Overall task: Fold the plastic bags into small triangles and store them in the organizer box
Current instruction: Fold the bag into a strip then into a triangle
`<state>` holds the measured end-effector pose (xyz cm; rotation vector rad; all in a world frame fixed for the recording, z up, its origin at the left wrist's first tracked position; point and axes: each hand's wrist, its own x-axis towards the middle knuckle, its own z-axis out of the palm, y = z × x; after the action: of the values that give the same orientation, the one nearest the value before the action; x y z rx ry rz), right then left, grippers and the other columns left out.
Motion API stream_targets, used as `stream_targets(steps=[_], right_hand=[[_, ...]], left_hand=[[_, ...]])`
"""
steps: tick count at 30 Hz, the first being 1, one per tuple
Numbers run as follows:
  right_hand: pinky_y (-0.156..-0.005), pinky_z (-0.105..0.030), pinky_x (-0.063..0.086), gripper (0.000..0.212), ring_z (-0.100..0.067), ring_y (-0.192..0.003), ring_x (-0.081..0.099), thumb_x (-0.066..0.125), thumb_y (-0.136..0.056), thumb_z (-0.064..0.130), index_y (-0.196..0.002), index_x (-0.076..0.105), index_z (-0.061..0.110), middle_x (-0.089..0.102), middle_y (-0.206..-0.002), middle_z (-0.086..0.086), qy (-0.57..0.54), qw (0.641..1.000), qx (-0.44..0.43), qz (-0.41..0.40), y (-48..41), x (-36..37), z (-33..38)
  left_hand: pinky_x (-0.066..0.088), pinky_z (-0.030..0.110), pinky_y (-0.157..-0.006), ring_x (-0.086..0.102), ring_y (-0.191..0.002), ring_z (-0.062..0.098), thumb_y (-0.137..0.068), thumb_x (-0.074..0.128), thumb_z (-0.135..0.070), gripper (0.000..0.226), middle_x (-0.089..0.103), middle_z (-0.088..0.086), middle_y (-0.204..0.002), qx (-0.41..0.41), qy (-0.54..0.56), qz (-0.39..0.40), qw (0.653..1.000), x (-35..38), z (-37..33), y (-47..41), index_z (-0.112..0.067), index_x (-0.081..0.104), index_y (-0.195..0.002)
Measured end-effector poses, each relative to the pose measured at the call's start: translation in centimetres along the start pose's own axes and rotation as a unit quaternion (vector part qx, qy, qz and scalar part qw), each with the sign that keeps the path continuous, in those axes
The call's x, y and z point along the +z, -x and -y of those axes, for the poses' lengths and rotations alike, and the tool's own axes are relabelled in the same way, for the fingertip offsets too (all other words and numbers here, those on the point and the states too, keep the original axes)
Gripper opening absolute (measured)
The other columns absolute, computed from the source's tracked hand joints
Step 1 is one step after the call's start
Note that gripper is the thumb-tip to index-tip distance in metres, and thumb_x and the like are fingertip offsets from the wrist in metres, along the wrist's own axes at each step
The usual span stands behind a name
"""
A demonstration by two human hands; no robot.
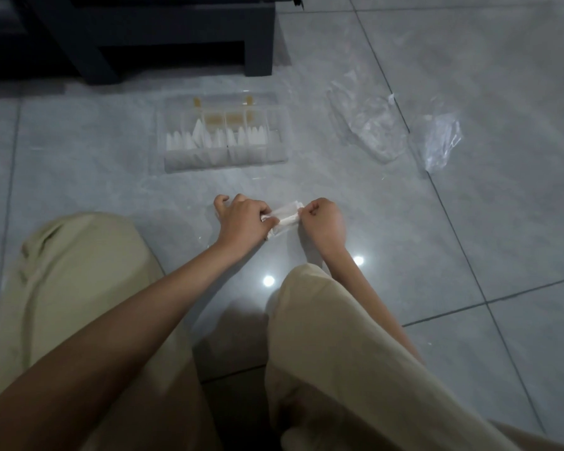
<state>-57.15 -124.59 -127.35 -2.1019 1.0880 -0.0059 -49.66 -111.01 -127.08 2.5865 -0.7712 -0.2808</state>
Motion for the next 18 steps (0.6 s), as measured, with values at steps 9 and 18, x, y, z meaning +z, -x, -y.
stream_targets(steps=[9,18], right_hand=[[-0.058,-0.030,0.044,0.008,-0.016,-0.054,0.055,0.057,-0.084,0.009,-0.078,0.057,0.015,0.062,-0.060,-0.001,-0.139,0.990,0.000,0.019,0.0,-0.8,-1.3],[-0.069,-0.022,0.037,0.028,-0.012,-0.088,0.055,0.042,-0.095,0.008,-0.118,0.057,0.013,0.059,-0.115,0.000,-0.052,0.987,-0.143,-0.049,3.5,-1.1,-1.4]], left_hand=[[0.007,0.033,-0.097,0.049,-0.104,0.015,-0.088,0.062,-0.039,0.018,0.054,-0.011,-0.076,0.014,0.008,0.002,1.000,0.1,-0.1,0.1,-0.024,0.070,-0.085],[0.005,0.042,-0.107,0.051,-0.105,0.015,-0.086,0.066,-0.043,0.025,0.066,-0.006,-0.082,0.015,0.007,-0.006,1.000,0.6,-0.2,-0.2,-0.019,0.073,-0.085]])
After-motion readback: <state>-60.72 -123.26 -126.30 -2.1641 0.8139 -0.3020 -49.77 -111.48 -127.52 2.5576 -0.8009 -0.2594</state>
